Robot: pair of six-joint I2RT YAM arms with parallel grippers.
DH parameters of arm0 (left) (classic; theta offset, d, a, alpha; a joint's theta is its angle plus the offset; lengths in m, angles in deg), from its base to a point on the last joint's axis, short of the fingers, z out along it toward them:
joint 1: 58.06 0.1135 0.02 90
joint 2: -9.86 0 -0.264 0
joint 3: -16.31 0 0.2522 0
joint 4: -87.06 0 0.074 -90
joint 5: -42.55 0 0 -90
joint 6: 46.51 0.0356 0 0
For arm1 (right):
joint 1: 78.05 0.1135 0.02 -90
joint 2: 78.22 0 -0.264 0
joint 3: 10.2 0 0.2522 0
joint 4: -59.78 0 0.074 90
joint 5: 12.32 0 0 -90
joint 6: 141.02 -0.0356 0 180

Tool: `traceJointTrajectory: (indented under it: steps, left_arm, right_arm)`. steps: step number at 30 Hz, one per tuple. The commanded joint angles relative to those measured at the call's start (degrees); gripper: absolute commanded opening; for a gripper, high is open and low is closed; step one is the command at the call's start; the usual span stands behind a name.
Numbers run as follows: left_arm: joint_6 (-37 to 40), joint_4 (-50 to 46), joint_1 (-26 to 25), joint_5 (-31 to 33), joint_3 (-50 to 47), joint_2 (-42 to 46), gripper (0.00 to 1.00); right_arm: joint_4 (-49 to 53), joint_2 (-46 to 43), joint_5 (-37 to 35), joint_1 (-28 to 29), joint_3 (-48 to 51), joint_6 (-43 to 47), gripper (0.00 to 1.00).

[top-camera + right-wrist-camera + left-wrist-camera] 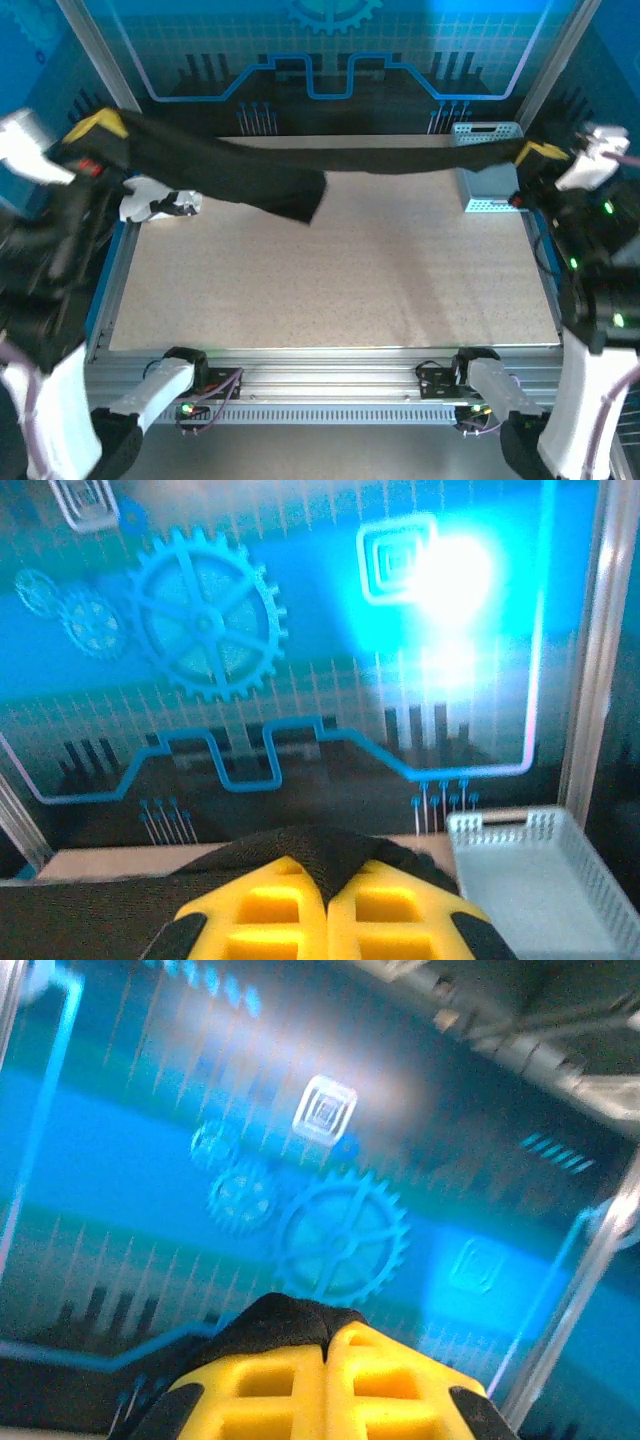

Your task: Fold the inside-out t-shirt

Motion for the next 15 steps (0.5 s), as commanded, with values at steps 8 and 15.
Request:
traceJointTrajectory:
  steps: [8,15]
  left_arm:
    - [3.23,-2.83,0.46,0.37,13.52,-3.33,0.0]
    - [8.49,0.59,0.46,5.37,11.37,-15.79,0.0]
  right_arm:
    - [6.64,-1.71,-3.84,-0.52,-11.96,3.76,0.0]
    - [0.05,4.73,-3.88,-0.51,-4.19,4.68,0.0]
